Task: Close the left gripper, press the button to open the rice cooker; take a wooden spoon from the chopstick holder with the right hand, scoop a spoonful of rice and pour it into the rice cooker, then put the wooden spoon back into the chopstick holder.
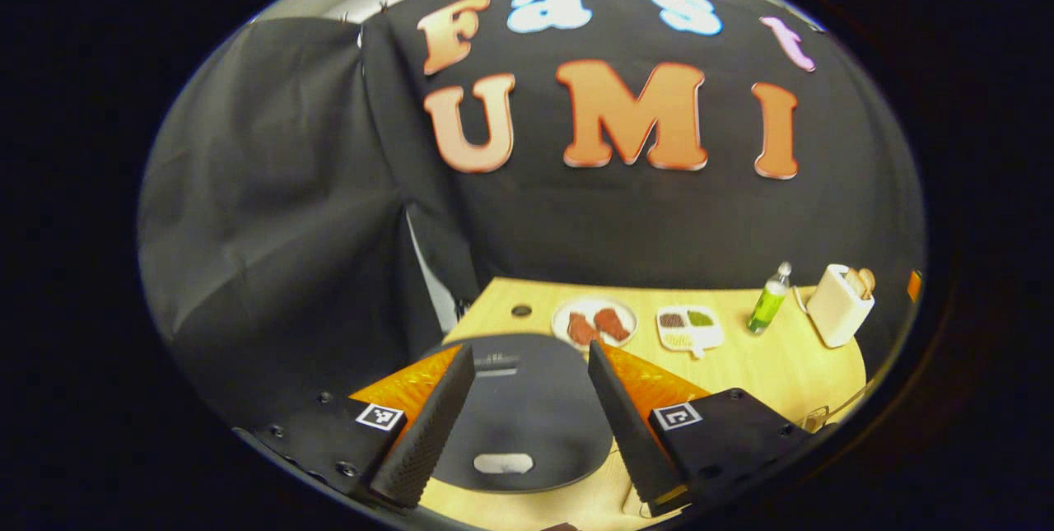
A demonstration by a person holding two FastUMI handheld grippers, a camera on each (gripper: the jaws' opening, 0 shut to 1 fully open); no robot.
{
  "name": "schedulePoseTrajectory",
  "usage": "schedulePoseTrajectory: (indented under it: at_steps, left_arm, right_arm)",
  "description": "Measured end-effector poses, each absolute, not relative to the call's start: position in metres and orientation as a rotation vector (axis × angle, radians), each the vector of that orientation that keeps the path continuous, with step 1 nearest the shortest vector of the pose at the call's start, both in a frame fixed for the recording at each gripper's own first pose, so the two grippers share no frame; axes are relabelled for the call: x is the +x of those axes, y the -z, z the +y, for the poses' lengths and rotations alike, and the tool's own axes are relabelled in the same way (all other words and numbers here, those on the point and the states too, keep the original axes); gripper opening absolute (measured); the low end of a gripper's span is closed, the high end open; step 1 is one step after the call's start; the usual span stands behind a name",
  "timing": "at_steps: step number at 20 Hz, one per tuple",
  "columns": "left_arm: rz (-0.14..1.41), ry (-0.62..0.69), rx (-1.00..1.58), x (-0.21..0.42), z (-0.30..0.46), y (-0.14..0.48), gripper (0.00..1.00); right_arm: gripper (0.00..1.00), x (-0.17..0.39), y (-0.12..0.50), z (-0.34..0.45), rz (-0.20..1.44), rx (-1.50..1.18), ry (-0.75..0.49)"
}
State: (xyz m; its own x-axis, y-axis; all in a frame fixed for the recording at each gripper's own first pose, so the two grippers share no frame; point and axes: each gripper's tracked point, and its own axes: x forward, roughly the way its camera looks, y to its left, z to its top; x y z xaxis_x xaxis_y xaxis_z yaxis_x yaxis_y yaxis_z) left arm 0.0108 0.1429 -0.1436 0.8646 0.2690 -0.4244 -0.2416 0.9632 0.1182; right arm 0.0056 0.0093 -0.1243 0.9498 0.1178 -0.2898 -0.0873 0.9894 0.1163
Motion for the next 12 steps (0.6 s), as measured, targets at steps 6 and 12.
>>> schedulePoseTrajectory:
  at_steps: [6, 12]
  left_arm:
    - [0.175, -0.166, 0.058, 0.014, 0.097, 0.059, 0.95]
    - [0.002, -0.158, 0.082, -0.001, 0.079, 0.015, 0.95]
  right_arm:
    - [0.77, 0.011, 0.067, 0.033, 0.125, 0.082, -0.153]
    - [0.77, 0.013, 0.055, 0.063, 0.061, 0.066, -0.222]
